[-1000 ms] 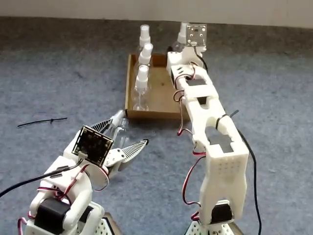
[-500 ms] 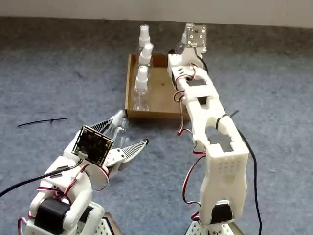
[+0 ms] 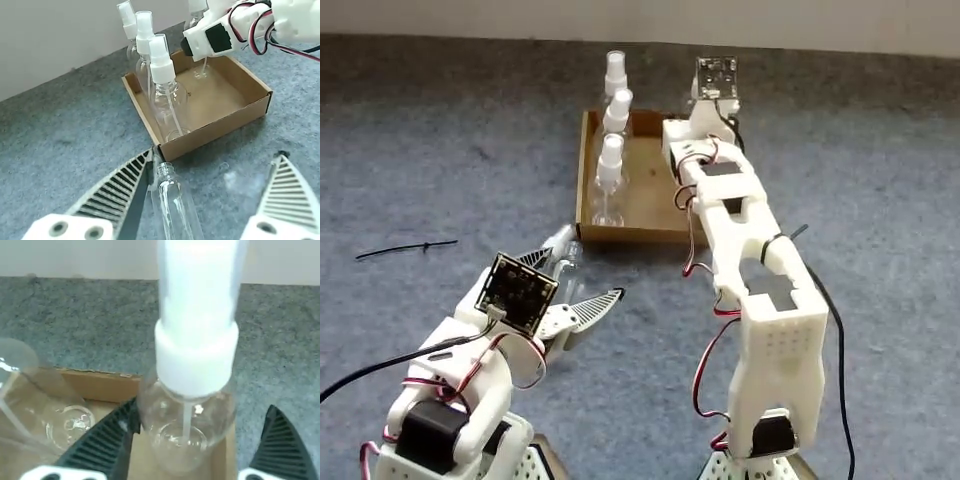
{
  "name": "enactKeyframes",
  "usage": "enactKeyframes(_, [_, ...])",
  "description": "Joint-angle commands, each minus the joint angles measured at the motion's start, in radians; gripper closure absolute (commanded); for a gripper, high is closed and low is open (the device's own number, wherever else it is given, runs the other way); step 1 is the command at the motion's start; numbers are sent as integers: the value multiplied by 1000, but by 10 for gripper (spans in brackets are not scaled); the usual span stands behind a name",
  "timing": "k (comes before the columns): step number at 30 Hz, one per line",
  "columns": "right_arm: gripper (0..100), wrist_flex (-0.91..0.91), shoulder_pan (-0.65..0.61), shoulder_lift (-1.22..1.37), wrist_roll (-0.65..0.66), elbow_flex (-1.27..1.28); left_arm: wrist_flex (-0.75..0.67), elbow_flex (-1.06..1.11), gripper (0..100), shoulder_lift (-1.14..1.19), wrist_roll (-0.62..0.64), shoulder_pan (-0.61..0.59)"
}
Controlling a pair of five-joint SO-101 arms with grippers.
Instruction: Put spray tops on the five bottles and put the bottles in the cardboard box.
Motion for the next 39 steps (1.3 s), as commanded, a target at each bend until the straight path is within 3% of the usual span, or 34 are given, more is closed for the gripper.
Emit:
enactKeyframes(1, [688, 5, 8, -82, -3, -79, -11, -4, 671, 8, -9, -8])
enactKeyframes(15, [688, 21, -21, -120, -3, -107, -11, -4, 671, 8, -9, -7])
enactKeyframes(27, [688, 404, -24, -193, -3, -469, -11, -2, 671, 8, -11, -8])
enactKeyframes(39, [691, 1132, -41, -193, -9, -1015, -12, -15, 671, 8, -8, -58])
